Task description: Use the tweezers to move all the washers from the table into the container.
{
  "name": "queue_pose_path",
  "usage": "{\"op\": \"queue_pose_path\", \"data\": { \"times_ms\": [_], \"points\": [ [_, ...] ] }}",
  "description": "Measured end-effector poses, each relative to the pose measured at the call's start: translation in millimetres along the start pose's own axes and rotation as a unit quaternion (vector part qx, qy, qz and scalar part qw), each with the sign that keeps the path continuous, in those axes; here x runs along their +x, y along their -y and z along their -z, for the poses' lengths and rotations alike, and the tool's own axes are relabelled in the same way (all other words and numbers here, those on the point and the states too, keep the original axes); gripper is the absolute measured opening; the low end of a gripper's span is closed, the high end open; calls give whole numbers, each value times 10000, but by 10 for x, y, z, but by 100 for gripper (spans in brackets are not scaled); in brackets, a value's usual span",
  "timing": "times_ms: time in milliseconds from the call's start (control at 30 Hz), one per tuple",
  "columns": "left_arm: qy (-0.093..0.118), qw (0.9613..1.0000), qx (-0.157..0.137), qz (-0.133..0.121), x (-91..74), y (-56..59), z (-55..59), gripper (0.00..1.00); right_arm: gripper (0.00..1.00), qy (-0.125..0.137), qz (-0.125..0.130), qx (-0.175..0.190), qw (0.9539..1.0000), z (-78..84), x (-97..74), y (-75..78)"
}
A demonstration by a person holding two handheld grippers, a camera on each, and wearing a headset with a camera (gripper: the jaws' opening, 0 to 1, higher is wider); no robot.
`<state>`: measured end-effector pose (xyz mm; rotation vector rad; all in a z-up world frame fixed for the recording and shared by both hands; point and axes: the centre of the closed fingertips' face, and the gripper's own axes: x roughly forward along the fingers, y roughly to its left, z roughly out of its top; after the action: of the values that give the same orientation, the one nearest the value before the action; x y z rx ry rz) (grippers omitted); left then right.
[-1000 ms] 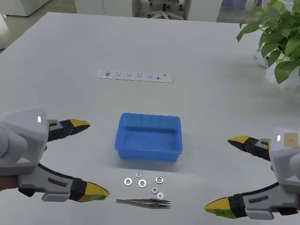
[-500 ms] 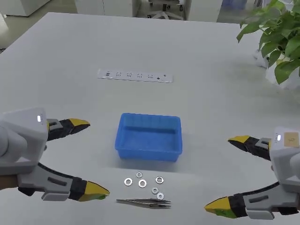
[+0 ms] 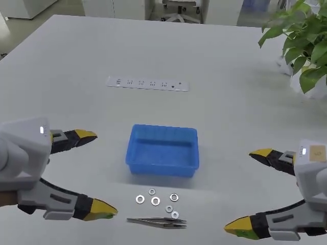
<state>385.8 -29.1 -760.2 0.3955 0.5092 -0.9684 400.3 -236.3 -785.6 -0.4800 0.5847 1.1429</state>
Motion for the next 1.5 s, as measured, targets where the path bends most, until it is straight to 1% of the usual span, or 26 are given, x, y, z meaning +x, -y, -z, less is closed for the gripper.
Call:
{"op": "queue_pose_path", "data": {
  "times_ms": [400, 467, 633, 767, 833, 900, 1033, 1133, 1233, 1367, 1500],
  "points": [
    [-56, 10000, 52, 27, -2, 8, 7, 99, 100, -75, -46, -104, 9999, -3, 9, -3],
    [-123, 9999, 93, 43, 9, 15, 30, 99, 100, -103, -37, -185, 9998, -4, 16, -7],
    [-215, 9995, 179, 119, 51, 56, 67, 99, 98, -167, -45, -292, 9994, 13, 53, -11],
    [-205, 9995, 177, 186, 96, 87, 86, 98, 97, -204, -143, -360, 9990, 34, 113, -45],
    [-281, 9992, 195, 219, 131, 107, 120, 98, 96, -241, -193, -411, 9987, 50, 148, -66],
    [-310, 9990, 225, 238, 147, 123, 132, 97, 95, -248, -215, -452, 9984, 43, 168, -86],
    [-313, 9987, 250, 317, 183, 170, 151, 94, 91, -279, -312, -574, 9975, 39, 238, -131],
    [-425, 9978, 309, 406, 221, 220, 200, 91, 86, -306, -351, -719, 9963, 21, 299, -156],
    [-476, 9970, 356, 499, 251, 271, 229, 87, 82, -370, -408, -857, 9948, 31, 360, -183],
    [-474, 9963, 440, 573, 295, 326, 255, 81, 77, -416, -510, -1025, 9926, 19, 429, -236],
    [-484, 9957, 485, 619, 329, 353, 287, 76, 73, -438, -577, -1149, 9907, -1, 487, -277]
  ]
}}
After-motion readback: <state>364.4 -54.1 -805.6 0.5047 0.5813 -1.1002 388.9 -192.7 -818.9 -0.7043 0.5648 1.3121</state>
